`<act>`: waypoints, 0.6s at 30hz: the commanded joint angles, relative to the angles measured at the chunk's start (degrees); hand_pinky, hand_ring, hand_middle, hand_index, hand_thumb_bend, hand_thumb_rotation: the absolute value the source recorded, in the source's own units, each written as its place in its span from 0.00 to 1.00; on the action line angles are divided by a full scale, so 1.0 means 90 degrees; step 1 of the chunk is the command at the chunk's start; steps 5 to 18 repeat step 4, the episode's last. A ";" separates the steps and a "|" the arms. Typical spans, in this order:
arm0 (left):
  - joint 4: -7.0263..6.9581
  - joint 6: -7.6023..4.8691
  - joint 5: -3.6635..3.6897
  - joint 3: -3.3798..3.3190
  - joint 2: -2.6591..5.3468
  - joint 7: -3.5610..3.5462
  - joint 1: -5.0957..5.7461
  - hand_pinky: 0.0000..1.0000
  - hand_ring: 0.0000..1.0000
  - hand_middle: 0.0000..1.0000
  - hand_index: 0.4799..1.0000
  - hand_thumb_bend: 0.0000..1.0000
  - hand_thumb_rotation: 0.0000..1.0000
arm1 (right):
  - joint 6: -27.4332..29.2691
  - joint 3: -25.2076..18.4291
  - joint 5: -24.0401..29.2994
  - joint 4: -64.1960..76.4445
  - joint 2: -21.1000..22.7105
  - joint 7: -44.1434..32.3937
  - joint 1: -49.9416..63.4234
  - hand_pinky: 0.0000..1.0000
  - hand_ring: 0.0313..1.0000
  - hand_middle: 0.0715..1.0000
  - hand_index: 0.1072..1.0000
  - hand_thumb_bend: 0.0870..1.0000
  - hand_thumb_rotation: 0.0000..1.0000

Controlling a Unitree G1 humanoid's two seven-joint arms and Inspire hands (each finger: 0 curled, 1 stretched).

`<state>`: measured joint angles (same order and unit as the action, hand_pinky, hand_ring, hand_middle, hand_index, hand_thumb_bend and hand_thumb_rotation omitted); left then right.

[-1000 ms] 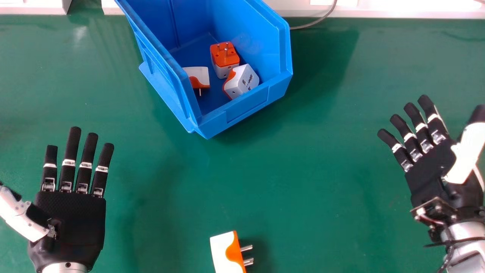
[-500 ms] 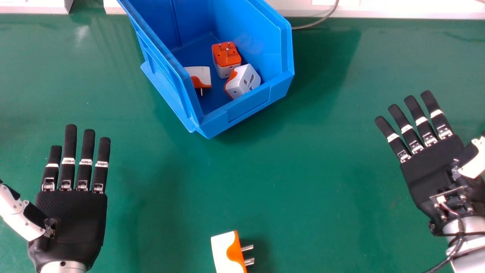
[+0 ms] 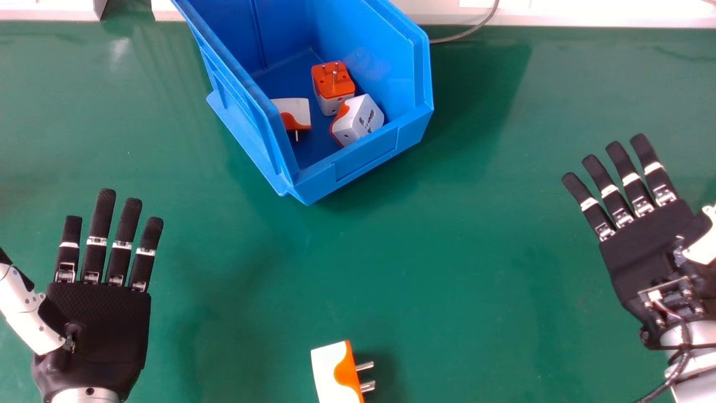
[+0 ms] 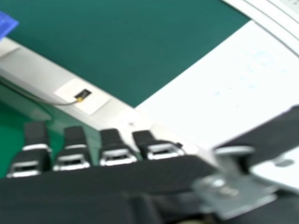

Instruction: Pick all objects and put in blue box

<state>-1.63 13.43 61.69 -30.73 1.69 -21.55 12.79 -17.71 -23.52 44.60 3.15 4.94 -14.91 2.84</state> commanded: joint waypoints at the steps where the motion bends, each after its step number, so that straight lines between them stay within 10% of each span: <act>1: -0.0044 -0.0101 -0.0056 -0.0049 -0.0059 -0.0161 -0.0023 0.48 0.57 0.60 0.35 0.98 0.67 | 0.0151 -0.0088 -0.0007 0.0130 0.0036 0.0016 -0.0107 0.86 0.92 0.91 0.89 0.66 1.00; 4: -0.0108 -0.0109 -0.0080 -0.0070 -0.0034 -0.0056 -0.0015 0.48 0.57 0.60 0.35 0.98 0.67 | 0.0139 -0.0094 -0.0076 0.0200 0.0032 0.0155 -0.0129 0.86 0.92 0.90 0.88 0.66 1.00; 18: -0.0108 -0.0109 -0.0080 -0.0070 -0.0034 -0.0056 -0.0015 0.48 0.57 0.60 0.35 0.98 0.67 | 0.0139 -0.0094 -0.0076 0.0200 0.0032 0.0155 -0.0129 0.86 0.92 0.90 0.88 0.66 1.00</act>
